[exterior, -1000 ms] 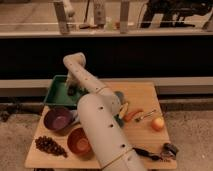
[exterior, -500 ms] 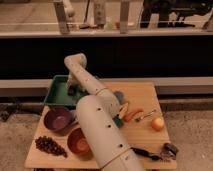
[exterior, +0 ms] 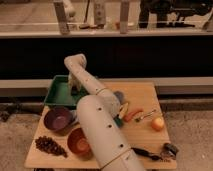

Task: Place eraser in paper cup

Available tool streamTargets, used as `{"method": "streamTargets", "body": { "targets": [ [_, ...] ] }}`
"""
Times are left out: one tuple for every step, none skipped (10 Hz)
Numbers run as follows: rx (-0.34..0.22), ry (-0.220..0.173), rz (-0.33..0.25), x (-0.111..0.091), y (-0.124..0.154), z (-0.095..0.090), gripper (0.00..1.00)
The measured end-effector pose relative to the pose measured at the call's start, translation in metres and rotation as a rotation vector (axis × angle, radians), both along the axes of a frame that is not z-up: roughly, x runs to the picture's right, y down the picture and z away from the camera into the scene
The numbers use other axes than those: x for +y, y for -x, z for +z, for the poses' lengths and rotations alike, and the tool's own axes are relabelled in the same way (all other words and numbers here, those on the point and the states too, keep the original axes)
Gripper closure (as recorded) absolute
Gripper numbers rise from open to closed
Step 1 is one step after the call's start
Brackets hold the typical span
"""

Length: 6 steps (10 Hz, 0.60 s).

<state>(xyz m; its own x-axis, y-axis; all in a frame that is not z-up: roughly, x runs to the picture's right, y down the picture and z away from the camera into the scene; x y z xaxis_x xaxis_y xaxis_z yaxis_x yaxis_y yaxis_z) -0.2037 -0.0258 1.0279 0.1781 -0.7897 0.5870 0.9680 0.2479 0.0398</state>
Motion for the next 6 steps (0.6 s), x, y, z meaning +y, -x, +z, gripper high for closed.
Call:
{"method": "streamTargets", "body": {
  "targets": [
    [-0.001,0.004,0.003,0.0,-0.001,0.0,0.88],
    [-0.005,0.006,0.008,-0.001,-0.001,0.0,0.92],
    [-0.012,0.006,0.012,-0.001,0.0,-0.001,0.92],
    [-0.024,0.005,0.015,-0.003,0.002,-0.004,0.92],
    [-0.035,0.004,0.017,-0.005,0.002,-0.006,0.92],
    [-0.058,-0.001,0.023,-0.008,0.003,-0.012,0.92]
  ]
}}
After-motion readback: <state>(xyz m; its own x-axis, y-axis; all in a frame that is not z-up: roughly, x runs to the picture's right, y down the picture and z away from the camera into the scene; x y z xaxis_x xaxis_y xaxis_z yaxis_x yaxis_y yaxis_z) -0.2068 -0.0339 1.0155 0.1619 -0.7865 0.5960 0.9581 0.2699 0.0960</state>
